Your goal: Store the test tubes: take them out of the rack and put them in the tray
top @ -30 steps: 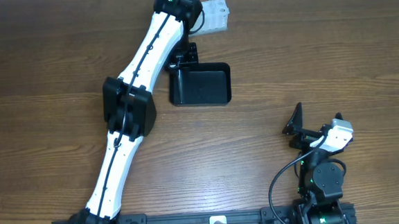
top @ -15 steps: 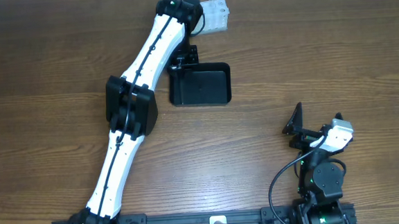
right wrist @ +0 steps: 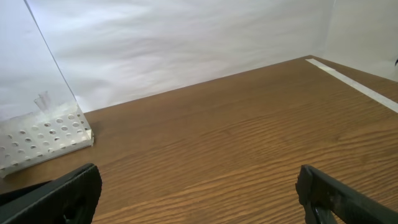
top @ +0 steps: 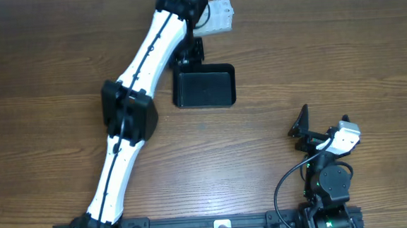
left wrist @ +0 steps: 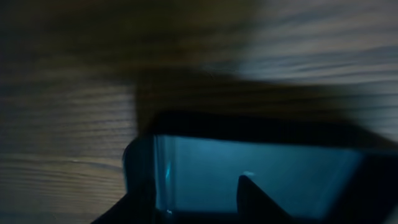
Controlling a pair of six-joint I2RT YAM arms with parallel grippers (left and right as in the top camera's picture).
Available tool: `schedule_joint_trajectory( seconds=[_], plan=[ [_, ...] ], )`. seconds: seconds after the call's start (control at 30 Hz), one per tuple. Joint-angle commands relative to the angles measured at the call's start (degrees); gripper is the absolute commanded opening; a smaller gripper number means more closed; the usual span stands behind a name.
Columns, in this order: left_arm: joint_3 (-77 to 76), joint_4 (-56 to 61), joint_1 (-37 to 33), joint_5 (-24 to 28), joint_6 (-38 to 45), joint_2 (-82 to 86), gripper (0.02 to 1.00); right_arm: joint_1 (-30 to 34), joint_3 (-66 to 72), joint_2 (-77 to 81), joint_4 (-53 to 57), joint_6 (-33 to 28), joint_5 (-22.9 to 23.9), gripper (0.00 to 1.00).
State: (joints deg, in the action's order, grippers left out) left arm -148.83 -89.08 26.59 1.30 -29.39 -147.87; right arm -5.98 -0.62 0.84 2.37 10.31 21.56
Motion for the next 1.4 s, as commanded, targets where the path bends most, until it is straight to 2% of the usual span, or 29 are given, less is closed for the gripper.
schedule_joint_trajectory(
  seconds=[0.03,0.3,0.53,0.73,1.1,1.23,1.4],
  plan=[
    [-1.20,5.05,-0.02,-4.20,0.66,8.63,0.540,0.33,0.31,-0.57,0.20,-0.07,-0.09,0.993],
    [-1.18,16.33,-0.17,-10.58,0.74,9.75,0.730,0.33,0.31,-0.57,0.20,-0.07,-0.09,0.991],
    [-1.18,24.76,-0.72,-11.50,6.43,9.05,0.733,0.33,0.31,-0.57,0.20,-0.07,-0.09,0.991],
    [-1.18,29.94,-1.86,-14.05,7.23,7.78,0.737,0.33,0.33,-0.57,0.20,-0.07,-0.09,0.993],
    [-1.18,33.90,-3.15,-13.99,8.26,3.65,0.724,0.33,0.33,-0.57,0.20,-0.07,-0.09,0.991],
    [-1.18,36.11,-3.15,-11.80,9.94,1.97,0.717,0.33,0.31,-0.57,0.20,-0.07,-0.09,0.993],
    [-1.18,37.88,-3.13,-11.65,9.90,0.39,0.722,0.33,0.31,-0.57,0.20,-0.07,-0.09,0.993]
  ],
)
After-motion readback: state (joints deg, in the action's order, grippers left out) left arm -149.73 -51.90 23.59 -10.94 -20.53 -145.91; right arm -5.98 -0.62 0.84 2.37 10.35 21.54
